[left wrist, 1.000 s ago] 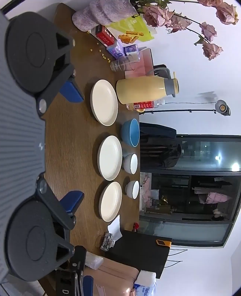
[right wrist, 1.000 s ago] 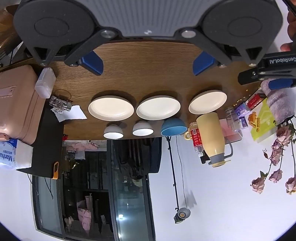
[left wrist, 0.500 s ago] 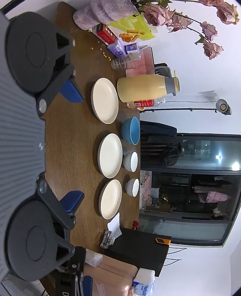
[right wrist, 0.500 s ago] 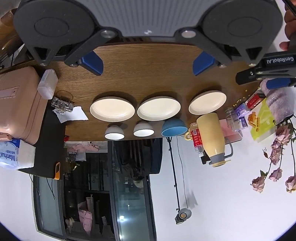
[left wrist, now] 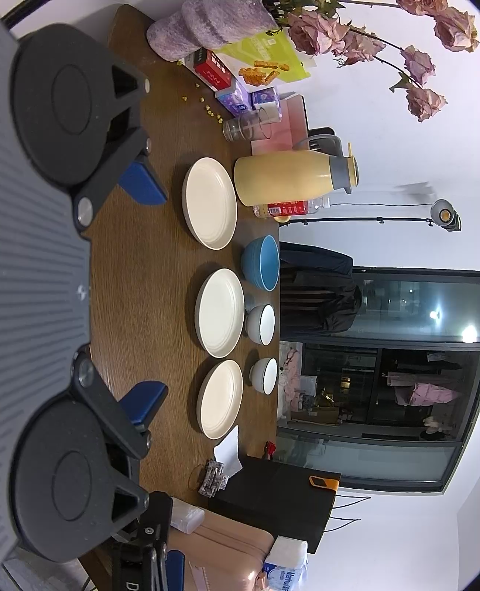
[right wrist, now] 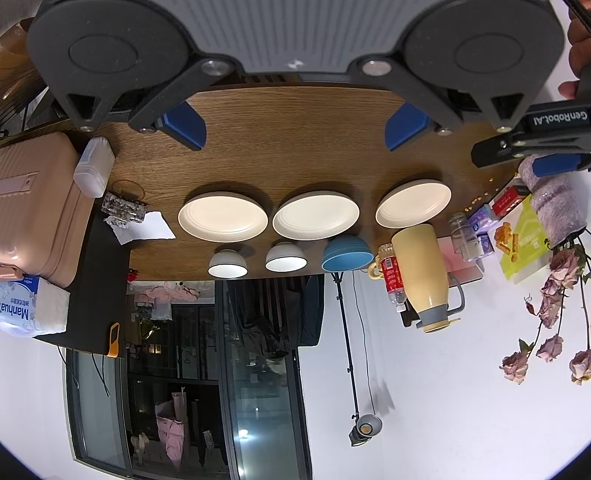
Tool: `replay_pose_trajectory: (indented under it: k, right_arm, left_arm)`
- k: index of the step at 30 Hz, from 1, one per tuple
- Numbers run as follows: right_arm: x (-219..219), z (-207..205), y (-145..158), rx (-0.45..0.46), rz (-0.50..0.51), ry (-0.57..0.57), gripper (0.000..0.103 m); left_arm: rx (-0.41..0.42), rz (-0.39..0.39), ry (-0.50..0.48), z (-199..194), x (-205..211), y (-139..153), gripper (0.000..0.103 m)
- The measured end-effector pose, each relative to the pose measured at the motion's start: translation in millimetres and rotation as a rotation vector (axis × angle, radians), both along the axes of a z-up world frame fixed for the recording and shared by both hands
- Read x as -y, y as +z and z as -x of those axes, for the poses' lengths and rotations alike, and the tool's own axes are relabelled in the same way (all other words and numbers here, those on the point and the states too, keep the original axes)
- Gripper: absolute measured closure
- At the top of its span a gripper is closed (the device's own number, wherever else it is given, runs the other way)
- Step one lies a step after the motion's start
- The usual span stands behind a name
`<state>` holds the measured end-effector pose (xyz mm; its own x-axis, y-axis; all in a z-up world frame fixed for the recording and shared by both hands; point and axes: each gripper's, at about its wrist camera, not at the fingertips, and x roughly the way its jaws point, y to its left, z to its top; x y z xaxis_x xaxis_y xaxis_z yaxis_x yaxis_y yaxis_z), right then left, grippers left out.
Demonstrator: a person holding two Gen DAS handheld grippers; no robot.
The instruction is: Organize plates and bowls
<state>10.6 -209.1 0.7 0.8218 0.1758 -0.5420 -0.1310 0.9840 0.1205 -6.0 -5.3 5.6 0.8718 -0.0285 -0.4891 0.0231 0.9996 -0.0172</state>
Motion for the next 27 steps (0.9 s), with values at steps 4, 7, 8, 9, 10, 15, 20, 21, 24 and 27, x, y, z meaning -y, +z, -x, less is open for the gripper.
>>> replay_pose_trajectory:
  k: [4,7,8,9,10,15,20,21,24,27]
  right_arm:
    - [-1.3,0.1,0.4,-0.002,0.002,0.000,0.000]
    - [-0.8,-0.1,0.5,-0.003,0.001,-0.001,0.000]
    - [-1.4,0.0,0.2,-0.002,0.001,-0.001,0.000]
    - [-1.5,0.0,0.2,-0.002,0.002,-0.001,0.000]
    - [-1.4,0.0,0.2,-0.001,0.002,0.000,0.000]
    - [-1.9,-0.3,0.5,-0.002,0.002,-0.001,0.000]
    - [-3.4,-2.3,-0.8,-0.003,0.004,0.002,0.000]
    - [-4.2,-2.7,-1.1,-0.003,0.004,0.002,0.000]
    - [-5.9,-3.2,-1.9,-0.005,0.006,0.004,0.000]
    - [-7.6,-3.9,-3.6,-0.008,0.005,0.004,0.000]
  left_arm:
    - [0.000,0.002,-0.001,1.0,-1.3,-0.2,0.000]
    - [0.000,0.002,-0.001,0.8,-0.8,-0.1,0.000]
    - [0.000,0.002,-0.001,1.2,-1.0,-0.1,0.000]
    - [0.000,0.002,0.000,1.0,-0.7,-0.2,0.000]
    - [0.000,0.003,0.000,0.6,-0.6,-0.2,0.000]
    - [-0.001,0.001,0.001,0.2,-0.3,0.0,0.000]
    - [-0.004,-0.002,0.002,0.4,-1.1,0.1,0.000]
    - [-0.004,0.001,0.003,0.9,-2.3,-0.3,0.000]
    - [-0.005,0.000,0.004,0.1,-2.7,-0.2,0.000]
    - [-0.005,0.000,0.003,-0.1,-3.5,-0.1,0.000]
